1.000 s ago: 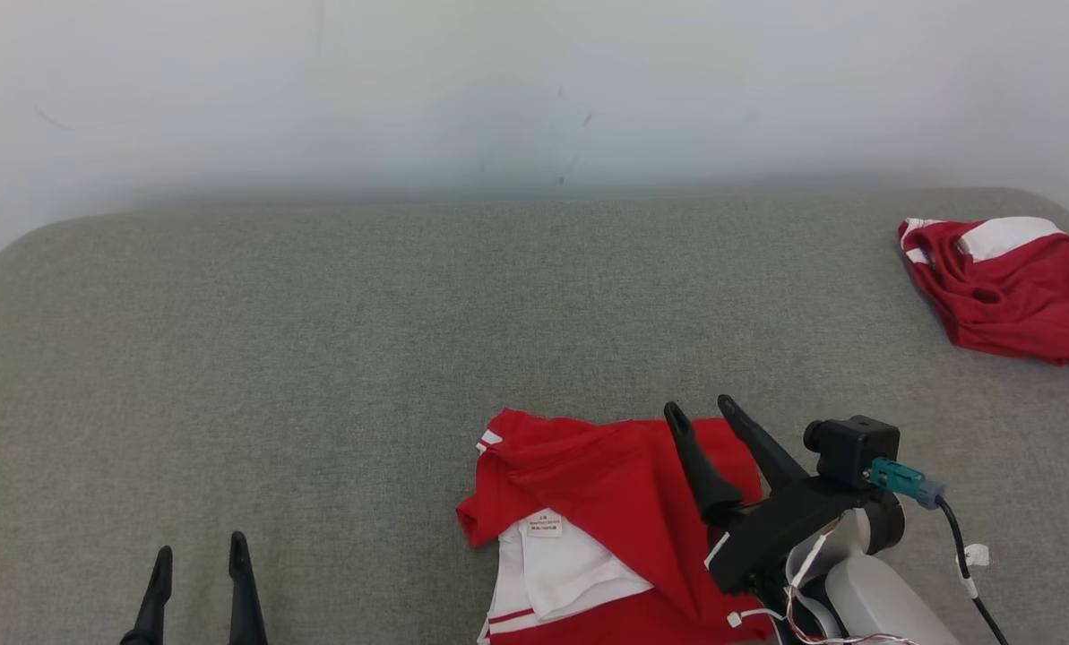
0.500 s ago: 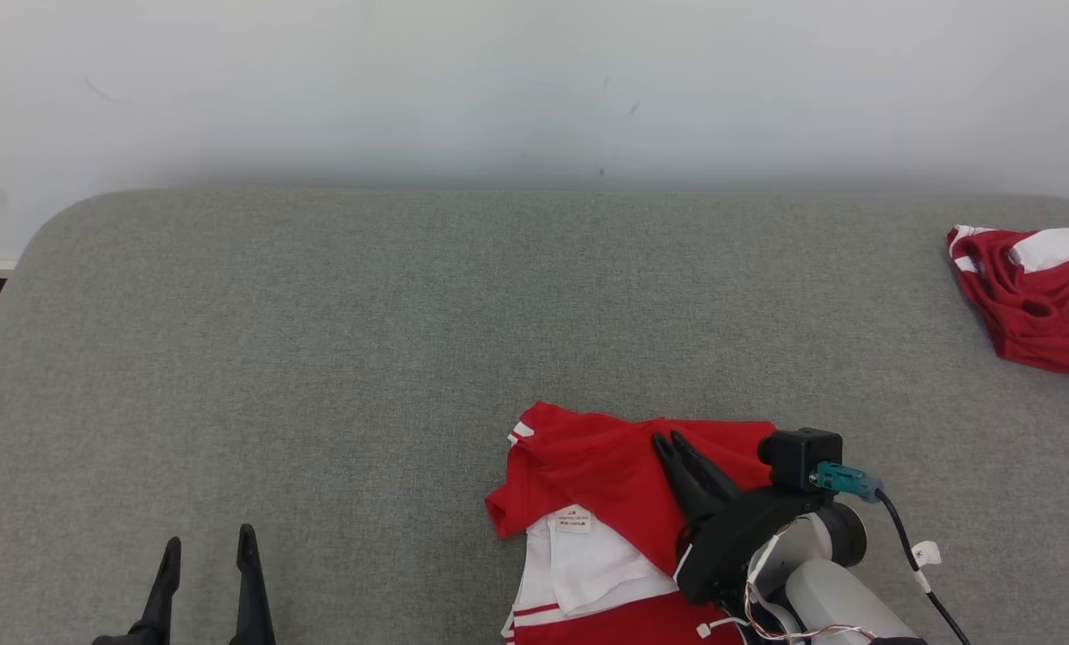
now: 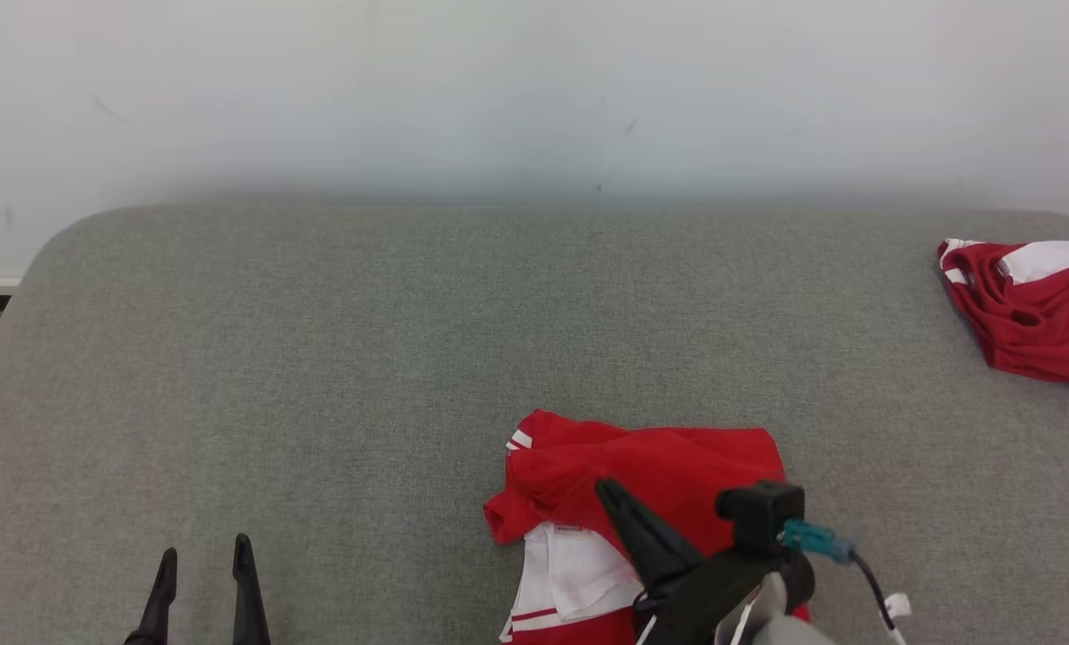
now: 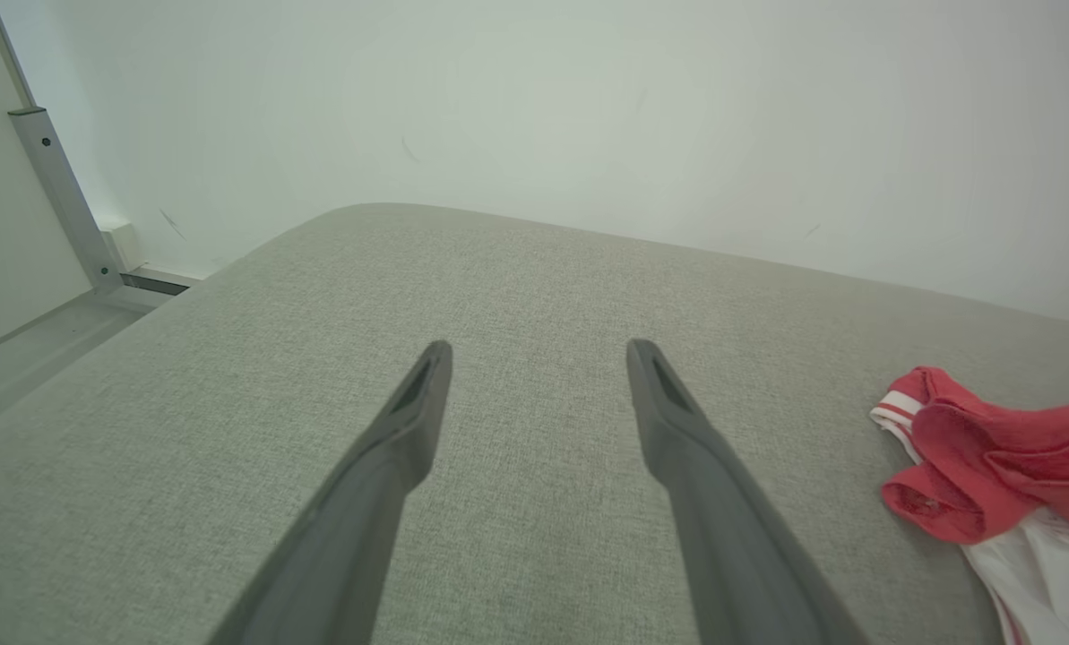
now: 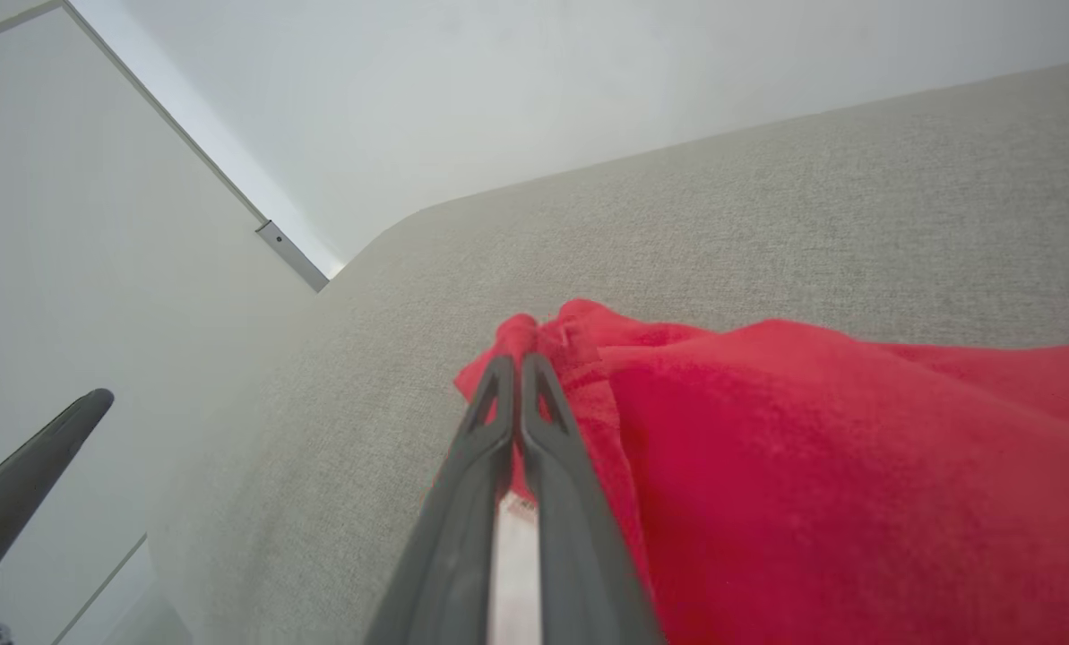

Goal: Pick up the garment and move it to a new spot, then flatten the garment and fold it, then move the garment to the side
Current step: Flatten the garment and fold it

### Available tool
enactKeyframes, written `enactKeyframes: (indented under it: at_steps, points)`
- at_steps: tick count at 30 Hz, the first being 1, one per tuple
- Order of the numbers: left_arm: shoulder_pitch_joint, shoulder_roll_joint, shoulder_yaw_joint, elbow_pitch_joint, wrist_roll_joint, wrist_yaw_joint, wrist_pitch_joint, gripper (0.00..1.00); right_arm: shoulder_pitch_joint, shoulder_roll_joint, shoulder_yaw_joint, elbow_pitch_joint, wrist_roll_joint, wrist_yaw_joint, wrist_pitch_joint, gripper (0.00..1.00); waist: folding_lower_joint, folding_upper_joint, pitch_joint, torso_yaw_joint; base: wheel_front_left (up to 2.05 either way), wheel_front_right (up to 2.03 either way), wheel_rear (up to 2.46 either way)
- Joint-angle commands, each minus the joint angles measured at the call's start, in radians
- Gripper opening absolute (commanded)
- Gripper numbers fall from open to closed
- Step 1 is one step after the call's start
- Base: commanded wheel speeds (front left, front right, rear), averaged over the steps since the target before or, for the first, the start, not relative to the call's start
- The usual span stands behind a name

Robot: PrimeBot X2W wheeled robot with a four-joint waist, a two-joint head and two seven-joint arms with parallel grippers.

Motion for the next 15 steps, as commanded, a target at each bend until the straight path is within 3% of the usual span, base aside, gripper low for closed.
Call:
enactKeyframes:
  at_steps: [1, 5, 6, 7, 8, 15]
  points:
    - [0.006, -0.001, -0.001, -0.002, -0.003, 0.004, -0.003, 1.00, 0.025, -0.003, 0.019, -0.026, 0.006, -0.003, 0.005, 0.00, 0.0000, 0.0000, 0.003, -0.002, 0.00, 0.00, 0.00]
    - [-0.001, -0.001, -0.006, 0.000, -0.006, 0.007, -0.003, 1.00, 0.081, -0.007, 0.057, -0.076, 0.017, -0.003, 0.031, 0.00, 0.0000, 0.0000, 0.006, -0.002, 0.00, 0.00, 0.00]
    - [-0.003, -0.001, -0.006, 0.001, -0.008, 0.006, -0.003, 1.00, 0.092, -0.007, 0.061, -0.080, 0.012, -0.003, 0.033, 0.25, 0.0000, 0.0000, 0.007, -0.003, 0.00, 0.00, 0.00]
    - [-0.005, -0.001, -0.007, 0.002, -0.010, 0.006, -0.003, 1.00, 0.105, -0.003, 0.068, -0.080, 0.011, -0.003, 0.040, 0.68, 0.0000, 0.0000, 0.007, -0.003, 0.00, 0.00, 0.00]
    - [-0.006, -0.001, -0.008, 0.003, -0.010, 0.005, -0.003, 1.00, 0.115, 0.003, 0.072, -0.082, 0.014, -0.003, 0.043, 1.00, 0.0000, 0.0000, 0.007, -0.003, 0.00, 0.00, 0.00]
    - [-0.002, -0.001, 0.000, 0.003, -0.003, 0.004, -0.003, 1.00, 0.146, -0.005, 0.098, -0.160, 0.052, -0.003, 0.029, 1.00, 0.0000, 0.0000, 0.000, -0.010, 0.00, 0.00, 0.00]
